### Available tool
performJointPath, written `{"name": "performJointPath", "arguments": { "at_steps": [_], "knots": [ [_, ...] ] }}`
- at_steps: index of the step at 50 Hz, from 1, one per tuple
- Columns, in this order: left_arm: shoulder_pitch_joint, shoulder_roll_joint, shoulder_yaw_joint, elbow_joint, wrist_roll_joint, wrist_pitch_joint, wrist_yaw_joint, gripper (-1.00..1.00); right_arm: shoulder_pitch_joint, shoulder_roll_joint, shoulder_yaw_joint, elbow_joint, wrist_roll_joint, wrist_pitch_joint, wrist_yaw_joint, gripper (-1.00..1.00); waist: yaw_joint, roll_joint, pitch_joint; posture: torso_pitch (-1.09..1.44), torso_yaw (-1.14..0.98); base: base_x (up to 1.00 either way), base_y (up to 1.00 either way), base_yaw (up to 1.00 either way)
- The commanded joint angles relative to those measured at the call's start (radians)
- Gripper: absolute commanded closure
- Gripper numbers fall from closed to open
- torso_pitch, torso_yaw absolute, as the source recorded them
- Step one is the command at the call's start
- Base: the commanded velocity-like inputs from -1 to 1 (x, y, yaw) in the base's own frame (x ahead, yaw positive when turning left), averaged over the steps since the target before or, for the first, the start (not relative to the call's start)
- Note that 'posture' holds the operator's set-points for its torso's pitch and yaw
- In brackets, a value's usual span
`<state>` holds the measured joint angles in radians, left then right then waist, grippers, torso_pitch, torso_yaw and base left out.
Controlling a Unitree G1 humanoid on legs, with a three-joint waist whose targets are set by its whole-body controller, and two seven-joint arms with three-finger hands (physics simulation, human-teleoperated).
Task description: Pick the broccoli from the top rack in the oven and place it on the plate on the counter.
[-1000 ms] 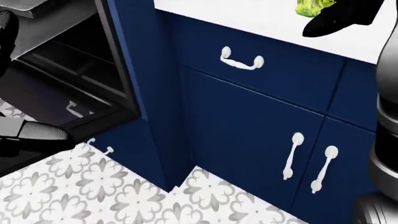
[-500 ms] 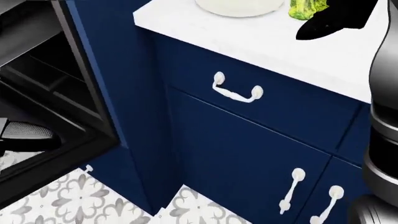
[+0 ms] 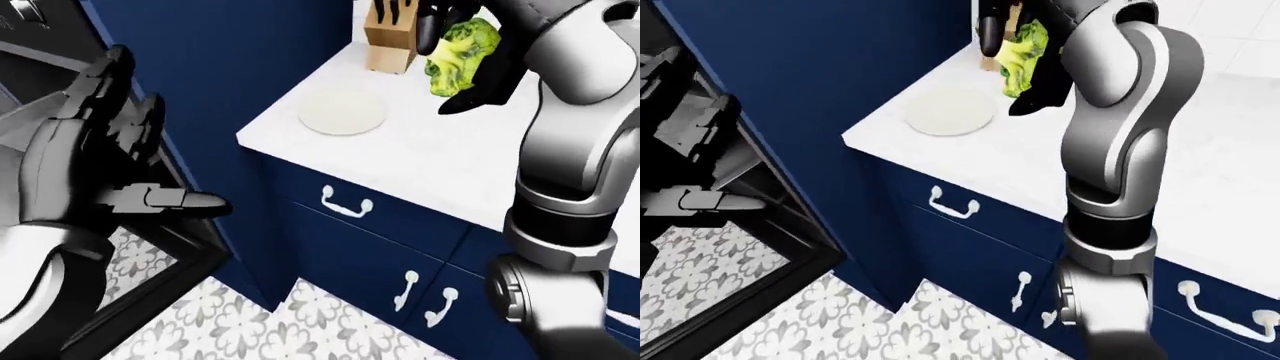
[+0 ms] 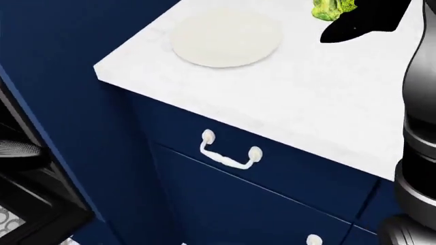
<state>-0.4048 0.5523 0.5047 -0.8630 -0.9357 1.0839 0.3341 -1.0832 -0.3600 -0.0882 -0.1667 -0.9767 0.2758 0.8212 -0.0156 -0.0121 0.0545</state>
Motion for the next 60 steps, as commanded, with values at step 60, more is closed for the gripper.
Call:
{"name": "performJointPath", "arguments": {
  "at_steps": [60],
  "knots": [
    [0.031,0.061,0.067,-0.005,-0.044,-0.078,0.012,-1.0,-0.013,-0.012,0.003,0.063,-0.044,-0.009,0.024,1.0,-0.013,0.059,-0.009,0.0,0.0,0.05,0.0,0.19]
  ]
}}
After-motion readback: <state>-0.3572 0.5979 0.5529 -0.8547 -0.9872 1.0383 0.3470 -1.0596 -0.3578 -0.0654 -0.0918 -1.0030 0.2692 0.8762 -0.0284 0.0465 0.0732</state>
